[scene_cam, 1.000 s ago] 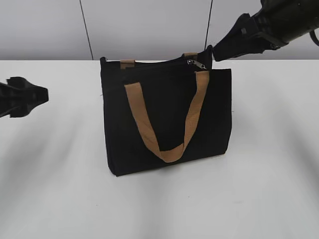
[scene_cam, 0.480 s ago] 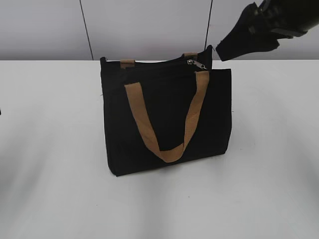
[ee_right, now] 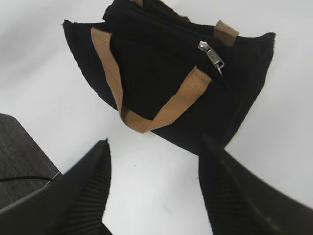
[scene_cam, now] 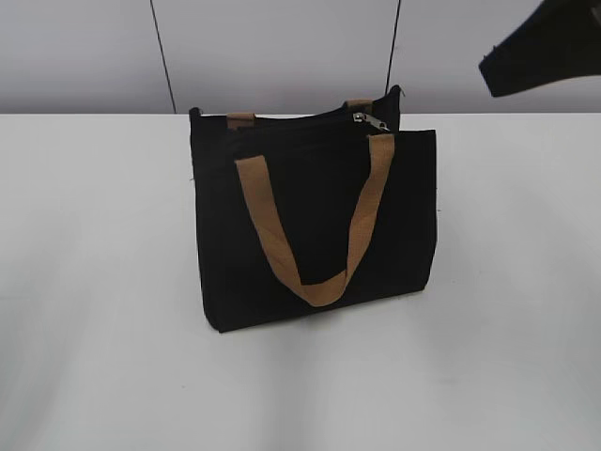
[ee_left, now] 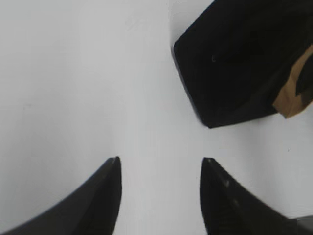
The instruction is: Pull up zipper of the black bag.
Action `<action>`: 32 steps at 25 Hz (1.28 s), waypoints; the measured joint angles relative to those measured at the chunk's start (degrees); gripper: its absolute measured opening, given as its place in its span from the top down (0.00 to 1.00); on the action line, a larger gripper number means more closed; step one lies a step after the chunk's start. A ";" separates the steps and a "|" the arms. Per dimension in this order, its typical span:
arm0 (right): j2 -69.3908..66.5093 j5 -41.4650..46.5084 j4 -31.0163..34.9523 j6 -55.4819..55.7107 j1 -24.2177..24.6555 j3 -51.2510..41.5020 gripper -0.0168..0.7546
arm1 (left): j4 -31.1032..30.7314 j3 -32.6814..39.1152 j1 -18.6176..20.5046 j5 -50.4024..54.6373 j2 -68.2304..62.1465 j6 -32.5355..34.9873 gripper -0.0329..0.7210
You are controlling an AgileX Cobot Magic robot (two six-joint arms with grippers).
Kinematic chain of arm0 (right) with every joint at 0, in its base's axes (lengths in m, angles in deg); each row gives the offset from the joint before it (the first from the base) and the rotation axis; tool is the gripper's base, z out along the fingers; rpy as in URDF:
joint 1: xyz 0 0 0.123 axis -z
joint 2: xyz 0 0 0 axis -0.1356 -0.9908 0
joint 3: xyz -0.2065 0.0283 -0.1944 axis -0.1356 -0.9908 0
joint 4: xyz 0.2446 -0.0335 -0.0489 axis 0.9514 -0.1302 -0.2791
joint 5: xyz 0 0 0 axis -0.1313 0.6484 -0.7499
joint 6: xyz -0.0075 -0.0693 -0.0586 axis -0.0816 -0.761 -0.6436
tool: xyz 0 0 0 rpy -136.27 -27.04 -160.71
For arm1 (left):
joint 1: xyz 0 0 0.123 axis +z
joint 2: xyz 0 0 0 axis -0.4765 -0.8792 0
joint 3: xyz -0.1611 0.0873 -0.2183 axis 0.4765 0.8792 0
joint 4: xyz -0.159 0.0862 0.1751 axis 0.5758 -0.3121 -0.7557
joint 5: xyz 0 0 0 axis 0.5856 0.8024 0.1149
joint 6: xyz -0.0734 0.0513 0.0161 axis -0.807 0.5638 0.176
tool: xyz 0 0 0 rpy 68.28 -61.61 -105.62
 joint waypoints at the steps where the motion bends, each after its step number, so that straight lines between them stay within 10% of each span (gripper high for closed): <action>1: 1.48 0.00 -0.33 0.96 0.00 -0.81 0.40 | 0.08 0.00 0.00 1.94 1.56 0.99 0.44; 32: 71.59 5.67 -24.08 27.11 0.00 -42.67 0.40 | -6.82 -0.27 -1.23 21.58 38.05 3.86 0.46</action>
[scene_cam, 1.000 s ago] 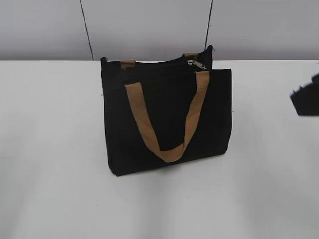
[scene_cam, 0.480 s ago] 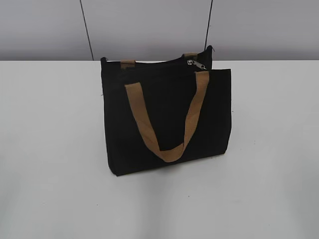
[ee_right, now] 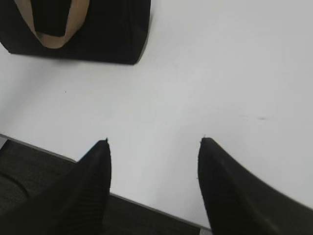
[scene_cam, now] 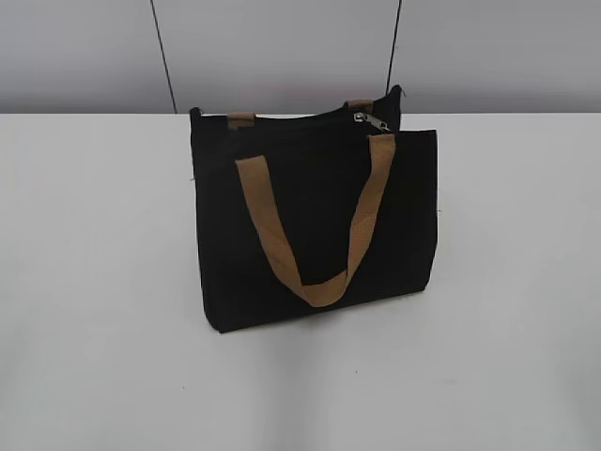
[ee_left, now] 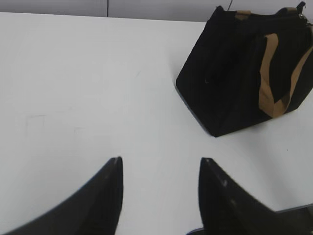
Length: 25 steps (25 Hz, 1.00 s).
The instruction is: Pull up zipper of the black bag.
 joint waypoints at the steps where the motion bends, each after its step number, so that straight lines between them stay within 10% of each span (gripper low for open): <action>1: -0.06 -0.42 -0.12 0.00 0.00 -0.32 0.40 | 0.00 0.00 0.00 0.01 0.00 0.00 0.46; 25: -0.17 -1.41 -0.18 0.13 0.22 -0.49 0.46 | -0.35 0.00 1.89 -0.12 0.00 0.17 0.54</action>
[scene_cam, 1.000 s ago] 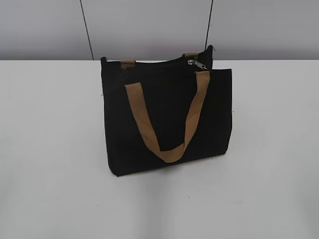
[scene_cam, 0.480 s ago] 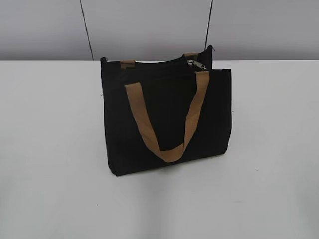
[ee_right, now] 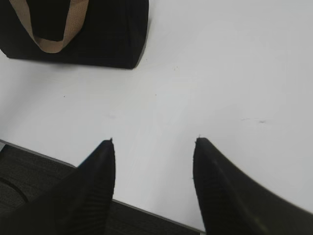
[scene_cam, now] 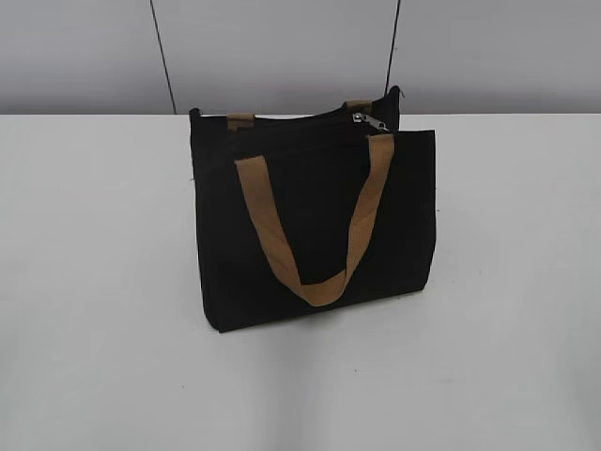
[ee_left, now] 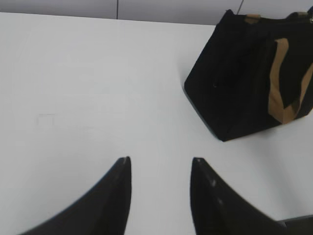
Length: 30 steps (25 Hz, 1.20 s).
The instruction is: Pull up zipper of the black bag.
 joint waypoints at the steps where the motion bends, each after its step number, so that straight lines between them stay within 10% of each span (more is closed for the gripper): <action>1: 0.00 0.00 0.00 0.00 0.39 0.00 0.46 | 0.35 0.00 1.06 0.00 0.00 0.00 0.55; 12: 1.13 0.00 0.00 0.00 14.36 0.00 0.46 | 0.00 0.00 14.43 0.00 0.00 0.00 0.60; 30: 1.28 0.00 0.45 0.05 18.26 0.00 0.46 | 0.35 0.24 15.86 0.00 0.00 0.00 0.64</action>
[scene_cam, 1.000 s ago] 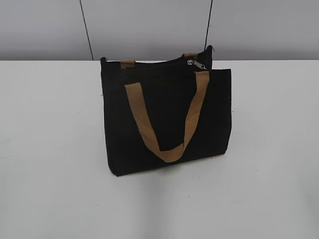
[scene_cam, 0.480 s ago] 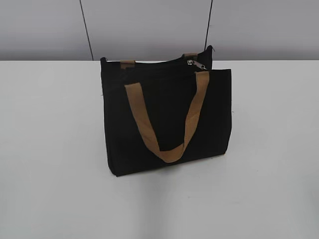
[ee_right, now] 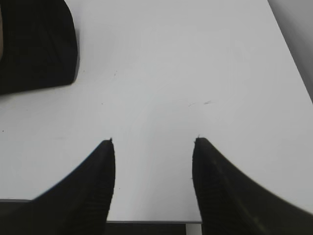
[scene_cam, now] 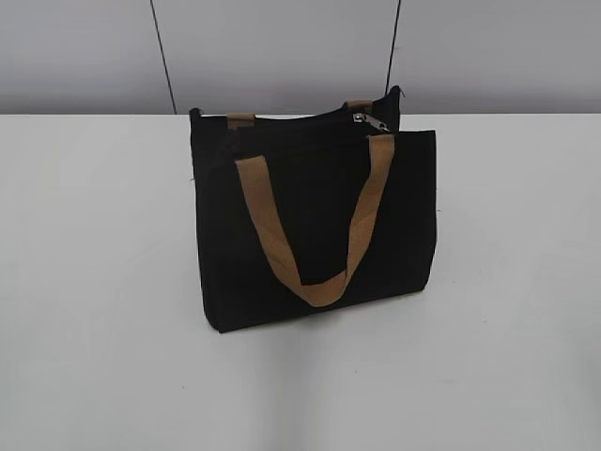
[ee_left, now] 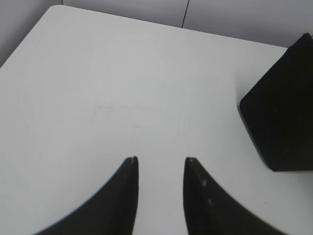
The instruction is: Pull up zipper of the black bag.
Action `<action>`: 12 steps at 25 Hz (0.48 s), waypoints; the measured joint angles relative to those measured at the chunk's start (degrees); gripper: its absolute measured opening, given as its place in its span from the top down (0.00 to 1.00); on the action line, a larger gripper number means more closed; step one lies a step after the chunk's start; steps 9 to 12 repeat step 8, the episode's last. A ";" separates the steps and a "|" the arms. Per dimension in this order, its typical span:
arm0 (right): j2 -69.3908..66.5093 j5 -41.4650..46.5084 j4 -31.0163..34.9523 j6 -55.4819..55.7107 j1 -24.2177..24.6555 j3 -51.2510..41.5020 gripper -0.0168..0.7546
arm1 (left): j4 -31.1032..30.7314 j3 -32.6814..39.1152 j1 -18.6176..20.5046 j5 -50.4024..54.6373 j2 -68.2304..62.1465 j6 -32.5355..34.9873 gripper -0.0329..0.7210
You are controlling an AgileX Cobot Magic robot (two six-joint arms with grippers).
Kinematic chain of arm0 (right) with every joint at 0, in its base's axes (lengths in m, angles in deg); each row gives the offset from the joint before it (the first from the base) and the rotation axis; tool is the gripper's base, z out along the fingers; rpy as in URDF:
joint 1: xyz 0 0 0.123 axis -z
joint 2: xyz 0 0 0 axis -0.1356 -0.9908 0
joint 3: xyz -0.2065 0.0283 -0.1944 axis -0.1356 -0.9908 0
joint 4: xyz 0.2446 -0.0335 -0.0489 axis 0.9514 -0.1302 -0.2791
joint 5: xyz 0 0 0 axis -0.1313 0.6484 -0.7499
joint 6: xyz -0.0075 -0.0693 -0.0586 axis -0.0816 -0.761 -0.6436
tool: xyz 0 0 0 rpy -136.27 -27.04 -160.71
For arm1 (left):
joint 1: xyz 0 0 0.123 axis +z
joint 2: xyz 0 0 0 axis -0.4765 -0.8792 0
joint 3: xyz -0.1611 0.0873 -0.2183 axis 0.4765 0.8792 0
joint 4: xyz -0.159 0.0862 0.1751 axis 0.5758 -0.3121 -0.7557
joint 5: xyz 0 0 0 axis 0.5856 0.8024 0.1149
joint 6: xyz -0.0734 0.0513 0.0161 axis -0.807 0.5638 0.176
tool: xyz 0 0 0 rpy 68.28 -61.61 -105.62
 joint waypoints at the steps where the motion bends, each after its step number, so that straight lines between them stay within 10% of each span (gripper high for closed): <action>1: 0.00 0.00 0.00 0.00 0.00 0.00 0.46 | 0.00 0.00 0.40 0.00 0.00 0.00 0.64; 12: 0.00 0.00 0.01 0.00 0.00 0.00 0.46 | 0.00 0.00 1.20 0.00 0.00 0.00 0.64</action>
